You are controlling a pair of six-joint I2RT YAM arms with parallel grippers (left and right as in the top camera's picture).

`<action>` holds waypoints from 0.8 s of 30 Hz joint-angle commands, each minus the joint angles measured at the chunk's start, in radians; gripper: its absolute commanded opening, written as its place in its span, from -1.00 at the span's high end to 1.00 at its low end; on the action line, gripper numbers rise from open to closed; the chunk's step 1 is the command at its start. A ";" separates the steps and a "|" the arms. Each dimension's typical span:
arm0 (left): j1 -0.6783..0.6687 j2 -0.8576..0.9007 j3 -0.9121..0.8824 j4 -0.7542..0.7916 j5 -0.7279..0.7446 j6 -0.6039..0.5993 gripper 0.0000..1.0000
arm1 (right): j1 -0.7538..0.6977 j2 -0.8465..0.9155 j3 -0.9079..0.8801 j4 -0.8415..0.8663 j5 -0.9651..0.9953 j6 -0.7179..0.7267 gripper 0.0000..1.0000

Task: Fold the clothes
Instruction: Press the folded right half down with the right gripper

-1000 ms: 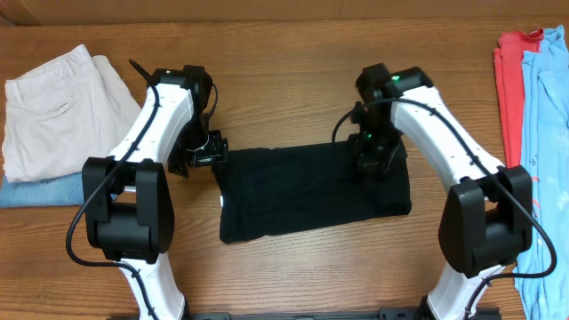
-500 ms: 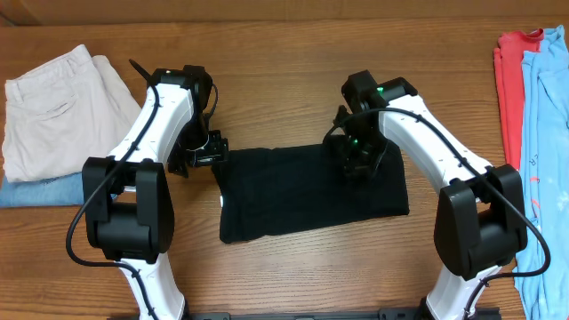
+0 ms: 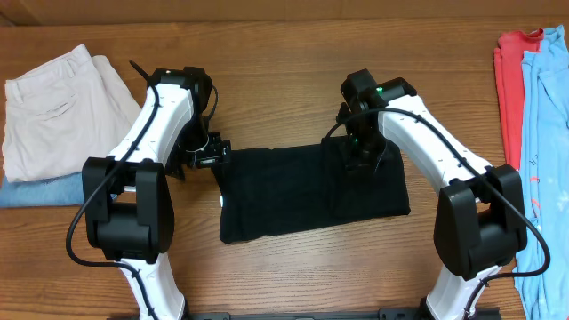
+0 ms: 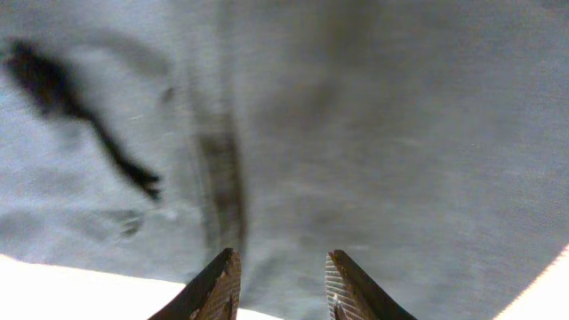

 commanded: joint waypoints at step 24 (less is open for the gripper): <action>0.003 -0.027 -0.072 0.069 0.178 0.021 -0.89 | 0.068 -0.065 -0.052 0.011 -0.004 0.002 -0.15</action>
